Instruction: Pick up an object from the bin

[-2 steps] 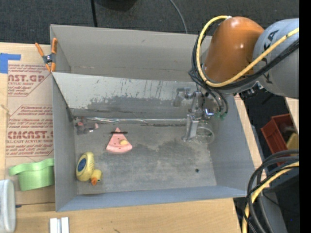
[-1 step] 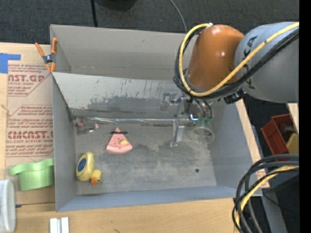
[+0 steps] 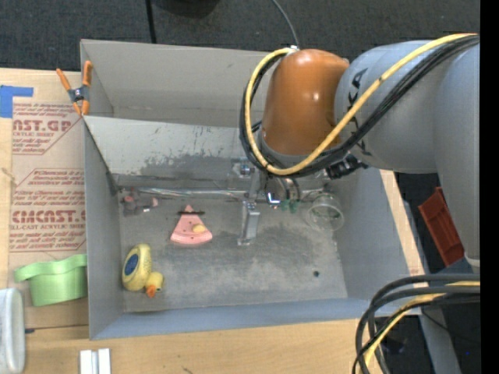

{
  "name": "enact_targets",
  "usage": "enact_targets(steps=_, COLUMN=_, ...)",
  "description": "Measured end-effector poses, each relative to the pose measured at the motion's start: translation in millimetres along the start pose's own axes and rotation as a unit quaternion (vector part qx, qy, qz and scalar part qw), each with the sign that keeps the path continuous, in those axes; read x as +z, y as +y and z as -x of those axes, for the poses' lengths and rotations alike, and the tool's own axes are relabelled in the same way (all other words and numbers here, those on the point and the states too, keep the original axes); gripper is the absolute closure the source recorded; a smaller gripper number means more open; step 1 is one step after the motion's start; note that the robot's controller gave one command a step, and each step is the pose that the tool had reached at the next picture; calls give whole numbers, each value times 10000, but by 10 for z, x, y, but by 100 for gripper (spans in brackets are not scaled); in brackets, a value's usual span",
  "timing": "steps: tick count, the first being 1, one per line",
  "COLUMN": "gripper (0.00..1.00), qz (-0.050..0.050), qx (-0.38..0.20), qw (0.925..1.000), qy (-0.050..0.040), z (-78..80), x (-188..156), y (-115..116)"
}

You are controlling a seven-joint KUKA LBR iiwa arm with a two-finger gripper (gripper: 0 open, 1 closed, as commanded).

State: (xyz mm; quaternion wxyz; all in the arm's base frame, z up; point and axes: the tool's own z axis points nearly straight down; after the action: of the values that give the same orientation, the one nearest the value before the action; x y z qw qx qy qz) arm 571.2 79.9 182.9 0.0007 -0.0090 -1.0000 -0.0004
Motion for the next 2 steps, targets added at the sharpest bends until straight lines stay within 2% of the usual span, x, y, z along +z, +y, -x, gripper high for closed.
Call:
enact_targets(steps=1, gripper=0, qz=26, qx=-131, qw=9999, qy=-52, z=8, x=189, y=252)
enact_targets(steps=2, gripper=0, qz=-22, qx=-729, qw=9973, qy=-26, z=-37, x=509, y=257)
